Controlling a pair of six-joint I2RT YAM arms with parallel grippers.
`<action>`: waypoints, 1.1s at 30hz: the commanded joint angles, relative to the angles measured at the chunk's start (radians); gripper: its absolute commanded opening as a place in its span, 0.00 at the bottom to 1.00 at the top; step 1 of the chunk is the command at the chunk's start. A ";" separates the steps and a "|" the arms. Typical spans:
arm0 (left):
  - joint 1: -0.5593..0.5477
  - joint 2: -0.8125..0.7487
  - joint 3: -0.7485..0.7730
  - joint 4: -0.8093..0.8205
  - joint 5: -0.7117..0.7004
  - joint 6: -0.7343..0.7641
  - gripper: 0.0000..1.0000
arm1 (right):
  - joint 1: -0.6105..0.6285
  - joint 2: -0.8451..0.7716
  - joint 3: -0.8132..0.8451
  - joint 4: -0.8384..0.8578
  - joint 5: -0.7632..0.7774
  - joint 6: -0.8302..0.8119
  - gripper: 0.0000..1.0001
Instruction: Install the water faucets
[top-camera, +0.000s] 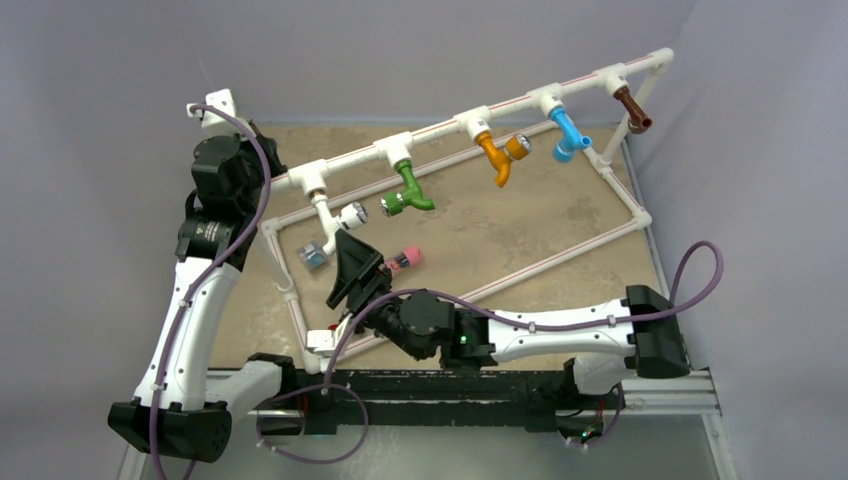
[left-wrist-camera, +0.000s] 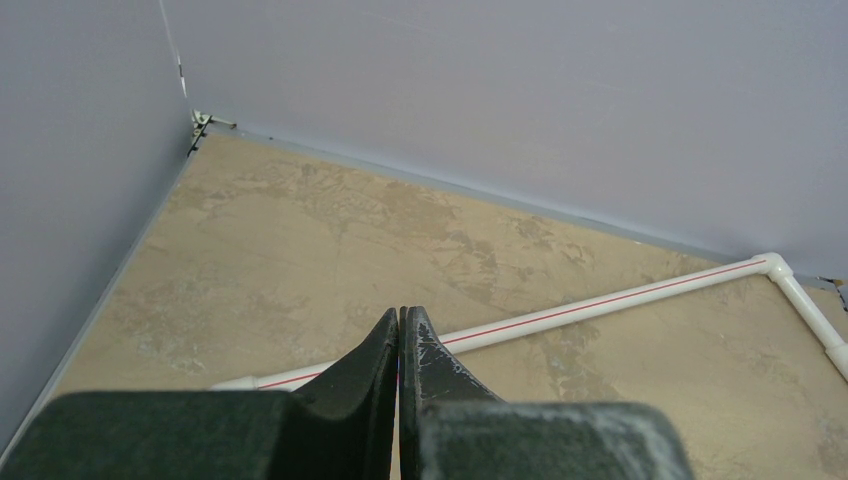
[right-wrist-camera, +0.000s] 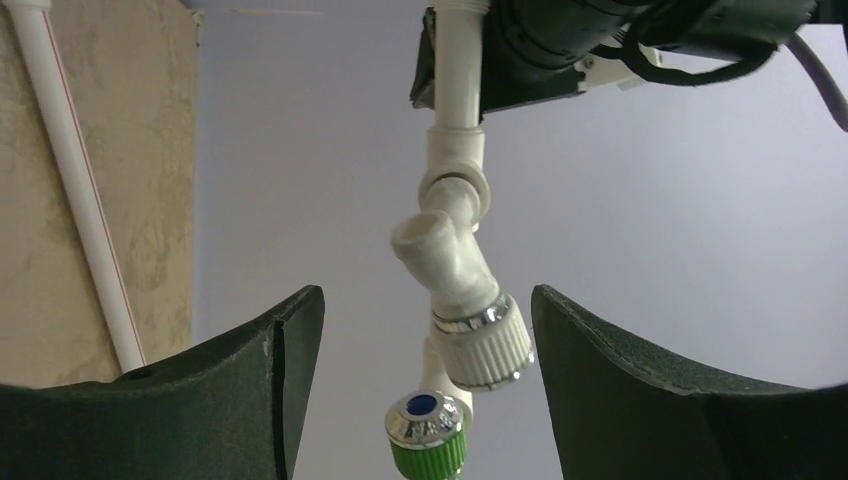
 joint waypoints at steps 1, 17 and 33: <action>-0.039 0.026 -0.061 -0.232 0.116 0.044 0.00 | -0.022 0.021 0.077 0.048 -0.023 -0.037 0.77; -0.045 0.028 -0.067 -0.226 0.112 0.046 0.00 | -0.099 0.141 0.198 0.033 -0.046 -0.041 0.58; -0.047 0.026 -0.069 -0.226 0.112 0.047 0.00 | -0.101 0.197 0.178 0.246 0.114 0.280 0.00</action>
